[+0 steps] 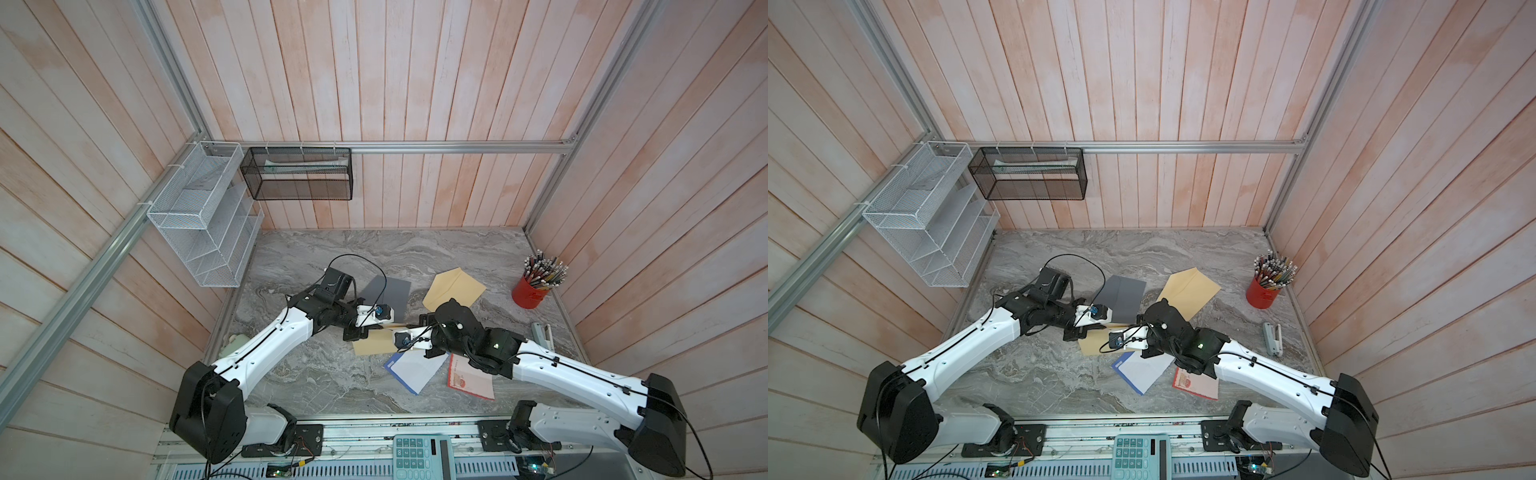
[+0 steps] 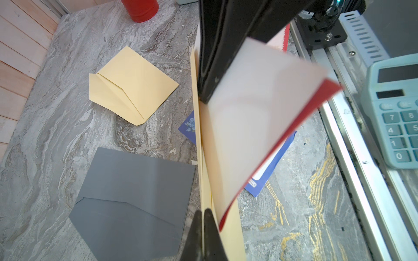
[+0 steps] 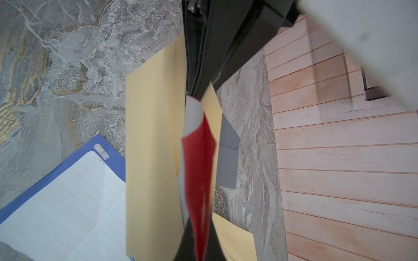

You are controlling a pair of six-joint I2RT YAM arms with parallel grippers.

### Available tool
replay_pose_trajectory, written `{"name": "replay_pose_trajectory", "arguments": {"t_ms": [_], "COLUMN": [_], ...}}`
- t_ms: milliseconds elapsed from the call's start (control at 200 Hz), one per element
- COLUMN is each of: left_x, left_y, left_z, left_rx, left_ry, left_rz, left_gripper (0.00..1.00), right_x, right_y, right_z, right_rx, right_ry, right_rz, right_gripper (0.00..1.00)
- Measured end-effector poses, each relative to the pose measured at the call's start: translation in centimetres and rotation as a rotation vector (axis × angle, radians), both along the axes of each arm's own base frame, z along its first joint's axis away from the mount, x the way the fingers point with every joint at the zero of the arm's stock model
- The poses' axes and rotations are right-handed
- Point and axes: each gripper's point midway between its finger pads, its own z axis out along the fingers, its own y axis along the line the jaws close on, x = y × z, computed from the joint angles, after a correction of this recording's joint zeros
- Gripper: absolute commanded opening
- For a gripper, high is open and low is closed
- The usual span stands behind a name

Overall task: Fold the letter paper in half and place it into the envelope
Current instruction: Place the letter paper in the envelope.

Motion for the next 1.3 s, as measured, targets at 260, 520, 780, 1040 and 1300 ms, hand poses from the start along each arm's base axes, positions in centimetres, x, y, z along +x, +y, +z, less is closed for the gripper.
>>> {"name": "replay_pose_trajectory", "arguments": {"t_ms": [260, 520, 780, 1040, 1300], "left_x": [-0.2, -0.4, -0.3, -0.3, -0.3], "left_y": [-0.2, -0.5, -0.6, -0.7, -0.7], "left_z": [0.2, 0.5, 0.6, 0.7, 0.7], "left_rx": [-0.018, -0.037, -0.042, -0.048, -0.049], "left_ry": [0.01, 0.018, 0.013, 0.021, 0.024], "left_rz": [-0.009, -0.019, -0.016, -0.012, -0.011], "left_gripper": [0.0, 0.0, 0.0, 0.0, 0.0], "right_x": [0.2, 0.8, 1.3, 0.6, 0.1], "right_y": [-0.1, 0.1, 0.2, 0.0, 0.2], "right_z": [-0.9, -1.9, -2.1, -0.6, -0.2], "right_rx": [-0.01, -0.019, 0.004, 0.076, 0.122], "right_ry": [0.035, 0.084, 0.124, 0.137, 0.166], "right_rz": [-0.037, -0.105, -0.164, -0.163, -0.16], "right_gripper": [0.0, 0.0, 0.11, 0.23, 0.2]}}
